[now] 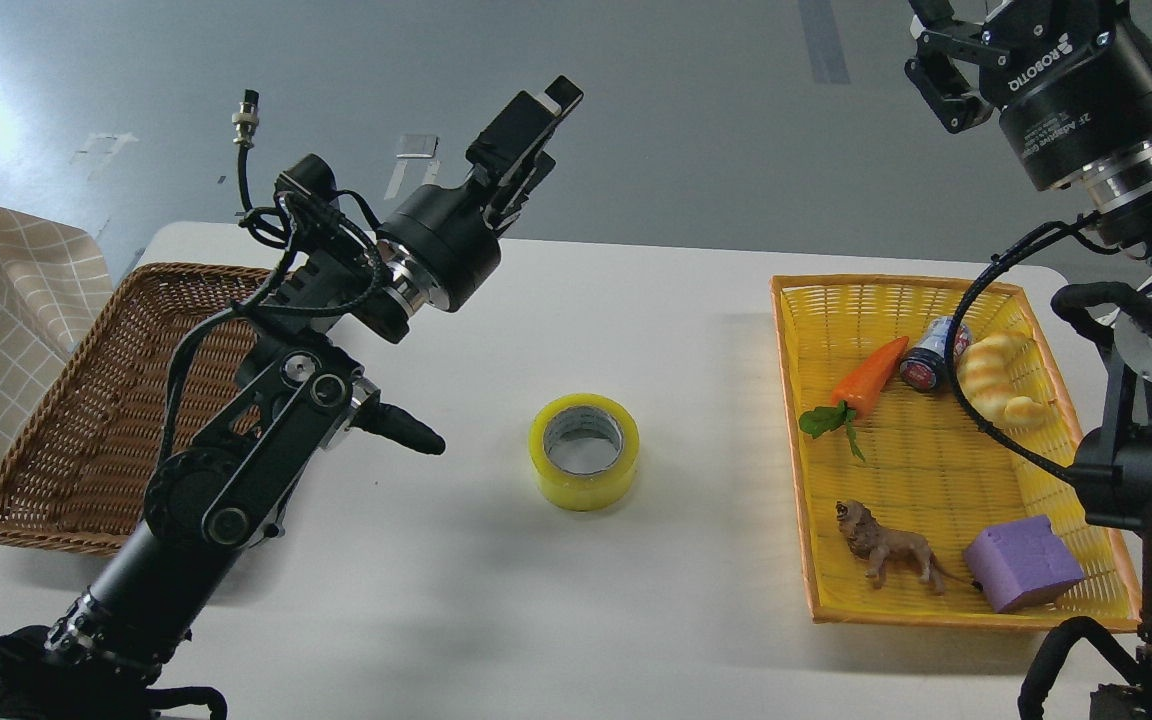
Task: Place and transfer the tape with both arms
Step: 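Move the left gripper down toward the tape roll on the table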
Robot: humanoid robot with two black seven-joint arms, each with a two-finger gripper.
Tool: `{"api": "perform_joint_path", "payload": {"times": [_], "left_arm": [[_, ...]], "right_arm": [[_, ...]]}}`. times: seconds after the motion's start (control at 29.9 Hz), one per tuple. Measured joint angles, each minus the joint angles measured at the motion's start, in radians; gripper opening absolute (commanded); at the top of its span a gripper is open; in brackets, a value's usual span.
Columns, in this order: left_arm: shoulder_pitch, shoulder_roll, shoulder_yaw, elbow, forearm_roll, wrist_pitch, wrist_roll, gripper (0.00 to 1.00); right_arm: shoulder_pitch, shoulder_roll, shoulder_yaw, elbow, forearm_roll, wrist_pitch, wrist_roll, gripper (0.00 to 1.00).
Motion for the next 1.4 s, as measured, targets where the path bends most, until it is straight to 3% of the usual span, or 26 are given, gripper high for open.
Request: {"api": "perform_joint_path", "payload": {"times": [0.37, 0.6, 0.9, 1.4], "left_arm": [[0.015, 0.059, 0.054, 0.110, 0.494, 0.007, -0.030, 0.98], [0.070, 0.111, 0.056, 0.102, 0.532, 0.006, -0.053, 0.98], [0.053, 0.227, 0.217, 0.093, 0.596, 0.037, -0.076, 0.98], [0.052, 0.136, 0.295, 0.062, 0.597, 0.026, -0.058, 0.98]], "right_arm": [[-0.007, 0.000, 0.001, -0.007, 0.001, 0.000, 0.000, 0.99], [-0.007, 0.000, 0.000, -0.008, 0.002, 0.000, 0.000, 0.99], [-0.004, 0.000, 0.001, -0.007, 0.001, 0.000, 0.000, 0.99], [0.008, 0.000, 0.003, -0.017, 0.000, 0.000, 0.000, 0.99]]}}
